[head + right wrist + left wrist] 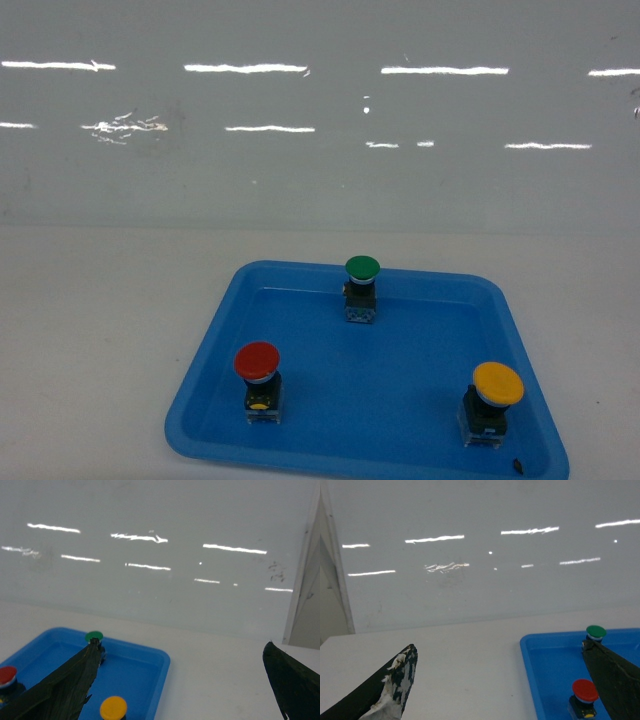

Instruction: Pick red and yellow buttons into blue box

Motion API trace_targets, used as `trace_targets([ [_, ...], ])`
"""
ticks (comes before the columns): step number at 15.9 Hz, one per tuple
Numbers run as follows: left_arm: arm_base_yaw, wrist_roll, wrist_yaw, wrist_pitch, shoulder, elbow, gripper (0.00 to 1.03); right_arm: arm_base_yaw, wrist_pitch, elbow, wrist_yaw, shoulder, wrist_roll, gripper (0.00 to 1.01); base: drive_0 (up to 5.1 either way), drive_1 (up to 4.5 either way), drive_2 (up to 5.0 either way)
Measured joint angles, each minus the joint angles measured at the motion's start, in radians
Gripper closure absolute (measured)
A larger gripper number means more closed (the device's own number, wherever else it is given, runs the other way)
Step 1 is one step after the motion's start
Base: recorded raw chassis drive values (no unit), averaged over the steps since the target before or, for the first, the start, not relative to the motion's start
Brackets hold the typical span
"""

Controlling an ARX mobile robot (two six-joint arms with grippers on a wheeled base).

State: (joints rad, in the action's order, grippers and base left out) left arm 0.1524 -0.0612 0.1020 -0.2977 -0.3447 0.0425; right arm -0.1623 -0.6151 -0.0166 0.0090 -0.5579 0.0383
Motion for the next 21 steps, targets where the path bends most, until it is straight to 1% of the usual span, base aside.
trace_targets([
  [1, 0.050, -0.010, 0.026, -0.083, -0.134, 0.029, 0.05, 0.007, -0.073, -0.014, -0.017, -0.119, 0.007, 0.03, 0.0, 0.00, 0.0],
  [2, 0.135, -0.013, 0.061, -0.223, -0.439, 0.142, 0.05, 0.012, -0.257, -0.101, -0.049, -0.423, 0.013, 0.03, 0.0, 0.00, 0.0],
  [3, 0.173, -0.026, 0.120, -0.343, -0.737, 0.244, 0.05, 0.015, -0.349, -0.211, -0.083, -0.707, 0.025, 0.03, 0.0, 0.00, 0.0],
  [4, 0.182, -0.049, 0.134, -0.377, -0.858, 0.291, 0.05, 0.011, -0.330, -0.261, -0.098, -0.817, 0.034, 0.03, 0.0, 0.00, 0.0],
  [5, 0.183, -0.070, 0.134, -0.426, -0.955, 0.322, 0.05, -0.005, -0.340, -0.296, -0.111, -0.914, 0.037, 0.03, 0.0, 0.00, 0.0],
  [6, 0.180, -0.087, 0.137, -0.428, -1.012, 0.340, 0.05, -0.029, -0.337, -0.315, -0.112, -0.967, 0.049, 0.03, 0.0, 0.00, 0.0],
  [7, 0.164, -0.097, 0.128, -0.418, -1.043, 0.336, 0.05, -0.060, -0.338, -0.317, -0.111, -0.996, 0.060, 0.03, 0.0, 0.00, 0.0],
  [8, 0.156, -0.098, 0.128, -0.420, -1.040, 0.327, 0.05, -0.069, -0.322, -0.316, -0.075, -0.978, 0.081, 0.03, 0.0, 0.00, 0.0],
  [9, 0.151, -0.098, 0.131, -0.423, -1.032, 0.327, 0.05, -0.067, -0.330, -0.316, -0.060, -0.961, 0.087, 0.03, 0.0, 0.00, 0.0],
  [12, 0.156, -0.101, 0.126, -0.423, -1.032, 0.327, 0.05, -0.067, -0.327, -0.316, -0.058, -0.960, 0.091, 0.03, 0.0, 0.00, 0.0],
  [14, 0.155, -0.101, 0.127, -0.423, -1.032, 0.327, 0.05, -0.077, -0.344, -0.342, -0.068, -1.017, 0.105, 0.03, 0.0, 0.00, 0.0],
  [15, 0.155, -0.101, 0.127, -0.422, -1.032, 0.327, 0.05, -0.081, -0.334, -0.376, -0.092, -1.075, 0.113, 0.03, 0.0, 0.00, 0.0],
  [18, 0.155, -0.101, 0.127, -0.423, -1.032, 0.327, 0.05, -0.087, -0.298, -0.496, -0.118, -1.224, 0.145, 0.03, 0.0, 0.00, 0.0],
  [19, 0.155, -0.101, 0.127, -0.422, -1.032, 0.328, 0.05, -0.087, -0.258, -0.546, -0.144, -1.268, 0.167, 0.03, 0.0, 0.00, 0.0],
  [20, 0.155, -0.101, 0.127, -0.422, -1.032, 0.328, 0.05, -0.092, -0.212, -0.587, -0.154, -1.305, 0.194, 0.03, 0.0, 0.00, 0.0],
  [21, 0.155, -0.101, 0.127, -0.423, -1.032, 0.327, 0.05, -0.100, -0.162, -0.621, -0.171, -1.330, 0.212, 0.03, 0.0, 0.00, 0.0],
])
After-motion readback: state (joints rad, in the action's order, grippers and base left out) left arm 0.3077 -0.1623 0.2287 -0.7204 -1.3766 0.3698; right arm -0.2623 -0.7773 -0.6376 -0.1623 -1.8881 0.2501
